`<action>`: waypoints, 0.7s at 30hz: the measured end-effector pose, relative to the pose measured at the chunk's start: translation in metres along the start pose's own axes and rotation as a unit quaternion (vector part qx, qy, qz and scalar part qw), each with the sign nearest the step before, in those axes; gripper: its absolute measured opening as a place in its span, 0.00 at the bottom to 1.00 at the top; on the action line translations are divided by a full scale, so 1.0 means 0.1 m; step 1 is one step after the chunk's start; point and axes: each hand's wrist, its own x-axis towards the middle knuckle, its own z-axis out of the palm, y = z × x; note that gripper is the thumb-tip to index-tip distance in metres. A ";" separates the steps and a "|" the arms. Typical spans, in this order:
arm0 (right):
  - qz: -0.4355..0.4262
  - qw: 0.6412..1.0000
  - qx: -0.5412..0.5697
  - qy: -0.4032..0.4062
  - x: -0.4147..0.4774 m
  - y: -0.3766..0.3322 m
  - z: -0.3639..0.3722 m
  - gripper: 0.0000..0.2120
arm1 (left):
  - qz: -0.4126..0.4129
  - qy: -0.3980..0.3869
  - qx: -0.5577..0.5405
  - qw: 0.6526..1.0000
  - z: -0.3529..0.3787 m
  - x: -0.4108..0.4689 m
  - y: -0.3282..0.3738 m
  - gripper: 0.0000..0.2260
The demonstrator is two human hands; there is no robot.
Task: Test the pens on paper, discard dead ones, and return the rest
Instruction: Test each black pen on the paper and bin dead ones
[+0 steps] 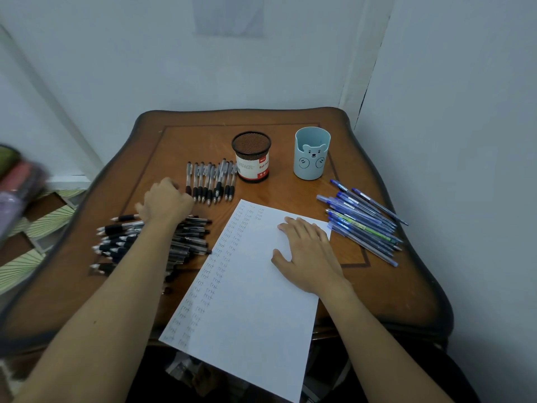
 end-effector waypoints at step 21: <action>-0.002 1.000 0.006 0.006 0.00 -0.01 -0.01 0.27 | 0.173 0.204 -0.121 0.956 0.16 -0.28 0.01 0.09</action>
